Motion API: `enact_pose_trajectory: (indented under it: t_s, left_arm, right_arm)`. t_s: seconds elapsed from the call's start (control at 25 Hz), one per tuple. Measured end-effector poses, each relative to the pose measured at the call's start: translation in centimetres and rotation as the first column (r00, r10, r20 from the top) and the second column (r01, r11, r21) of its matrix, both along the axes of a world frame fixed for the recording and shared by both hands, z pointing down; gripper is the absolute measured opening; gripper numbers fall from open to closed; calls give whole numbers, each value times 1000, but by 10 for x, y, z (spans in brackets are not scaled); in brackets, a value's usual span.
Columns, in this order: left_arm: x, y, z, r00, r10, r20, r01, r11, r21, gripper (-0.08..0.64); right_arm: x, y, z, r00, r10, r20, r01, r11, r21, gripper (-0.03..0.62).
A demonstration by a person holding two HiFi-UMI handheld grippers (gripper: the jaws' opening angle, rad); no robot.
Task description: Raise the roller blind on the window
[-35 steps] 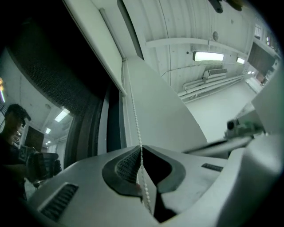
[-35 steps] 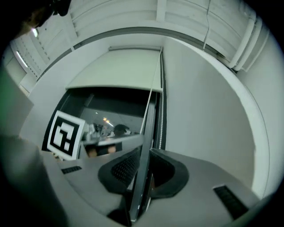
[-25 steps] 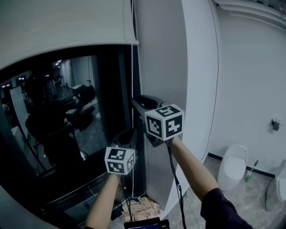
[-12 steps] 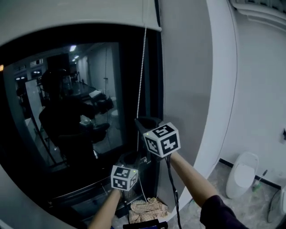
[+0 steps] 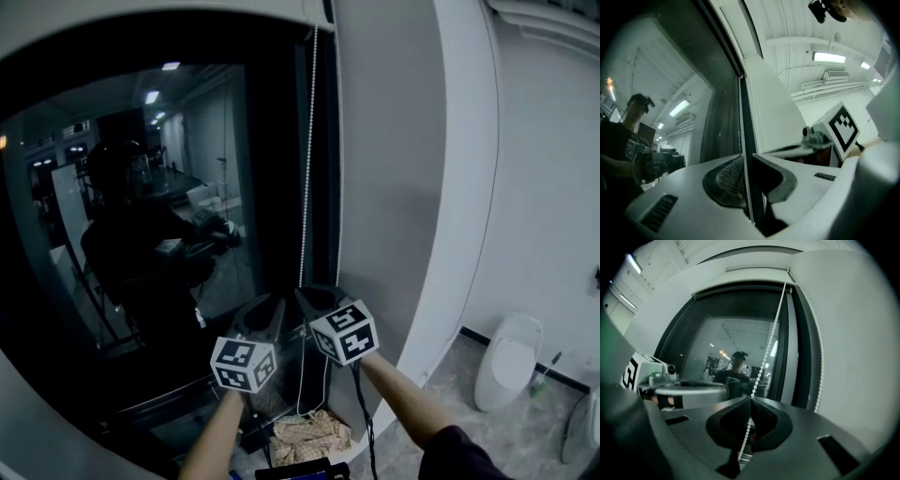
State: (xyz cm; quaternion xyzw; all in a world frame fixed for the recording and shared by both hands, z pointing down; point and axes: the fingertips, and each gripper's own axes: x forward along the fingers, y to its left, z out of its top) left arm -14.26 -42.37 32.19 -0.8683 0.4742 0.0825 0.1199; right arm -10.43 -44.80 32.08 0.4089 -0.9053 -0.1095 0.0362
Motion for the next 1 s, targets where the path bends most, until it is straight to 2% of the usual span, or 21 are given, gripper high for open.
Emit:
enact_pose_trajectory:
  t_s: [0.44, 0.52, 0.6, 0.72, 0.8, 1.0]
  left_arm:
    - [46, 4, -23, 999, 48, -6, -47, 998, 32, 20]
    - [50, 5, -26, 999, 50, -4, -50, 998, 34, 20]
    - [55, 6, -29, 999, 53, 3, -53, 998, 38, 20]
    - [58, 9, -32, 999, 52, -7, -52, 998, 36, 20]
    - [60, 10, -34, 998, 58, -19, -57, 998, 32, 20]
    - [74, 16, -39, 997, 72, -14, -72, 996, 49, 20]
  right_arm:
    - [31, 7, 59, 999, 48, -22, -50, 997, -64, 9]
    - [38, 7, 62, 995, 95, -23, -96, 994, -50, 10]
    - [51, 13, 52, 984, 179, -21, -179, 984, 17, 13]
    - [72, 37, 20, 961, 273, 53, -278, 942, 187, 21]
    - [79, 49, 1, 953, 289, 87, -302, 917, 261, 28]
    - [85, 73, -45, 951, 276, 142, -309, 872, 379, 29]
